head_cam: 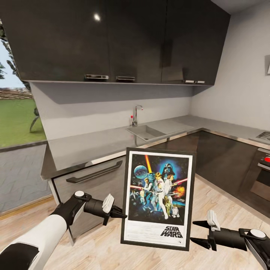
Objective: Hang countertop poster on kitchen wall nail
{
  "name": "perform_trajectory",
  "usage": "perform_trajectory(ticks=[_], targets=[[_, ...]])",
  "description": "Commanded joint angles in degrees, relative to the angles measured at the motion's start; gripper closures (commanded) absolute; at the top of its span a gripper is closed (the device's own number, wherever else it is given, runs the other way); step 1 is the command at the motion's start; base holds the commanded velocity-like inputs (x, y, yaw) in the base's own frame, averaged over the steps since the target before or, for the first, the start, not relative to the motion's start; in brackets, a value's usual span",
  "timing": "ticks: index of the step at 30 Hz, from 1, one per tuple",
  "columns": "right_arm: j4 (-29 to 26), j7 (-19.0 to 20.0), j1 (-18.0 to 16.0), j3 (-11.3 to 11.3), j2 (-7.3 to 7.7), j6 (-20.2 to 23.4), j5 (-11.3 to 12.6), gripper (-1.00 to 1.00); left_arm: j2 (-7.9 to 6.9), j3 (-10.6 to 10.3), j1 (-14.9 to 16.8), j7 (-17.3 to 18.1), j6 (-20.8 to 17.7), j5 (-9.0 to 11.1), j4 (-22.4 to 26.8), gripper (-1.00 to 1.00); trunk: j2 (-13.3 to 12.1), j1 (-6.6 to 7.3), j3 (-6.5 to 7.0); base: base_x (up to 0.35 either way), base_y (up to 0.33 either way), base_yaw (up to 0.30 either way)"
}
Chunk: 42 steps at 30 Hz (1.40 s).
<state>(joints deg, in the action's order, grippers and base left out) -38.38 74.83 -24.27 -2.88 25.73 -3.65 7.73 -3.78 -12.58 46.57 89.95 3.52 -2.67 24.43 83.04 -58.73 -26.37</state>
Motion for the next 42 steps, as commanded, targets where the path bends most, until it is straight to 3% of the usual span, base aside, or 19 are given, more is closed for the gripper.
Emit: perform_trajectory(ticks=[1,33,42], targets=[[0.1,0.0,-0.1,-0.3,0.06,-0.4,0.4,-1.0,-0.01,-0.1,0.0,0.1,0.7,-0.1,0.0,1.0,0.0,0.0,-0.06,0.0,0.0,0.0],[0.4,0.9,0.0,-0.6,-0.02,-1.0,0.4,-1.0,-0.17,0.0,0.0,0.1,1.0,0.1,0.5,1.0,0.0,0.0,-0.06,0.0,0.0,0.0],[0.5,0.9,0.0,-0.6,-1.3,-1.1,0.3,-1.0,-0.17,-0.1,0.0,0.1,1.0,0.2,1.0,1.0,0.0,0.0,-0.06,0.0,0.0,0.0]])
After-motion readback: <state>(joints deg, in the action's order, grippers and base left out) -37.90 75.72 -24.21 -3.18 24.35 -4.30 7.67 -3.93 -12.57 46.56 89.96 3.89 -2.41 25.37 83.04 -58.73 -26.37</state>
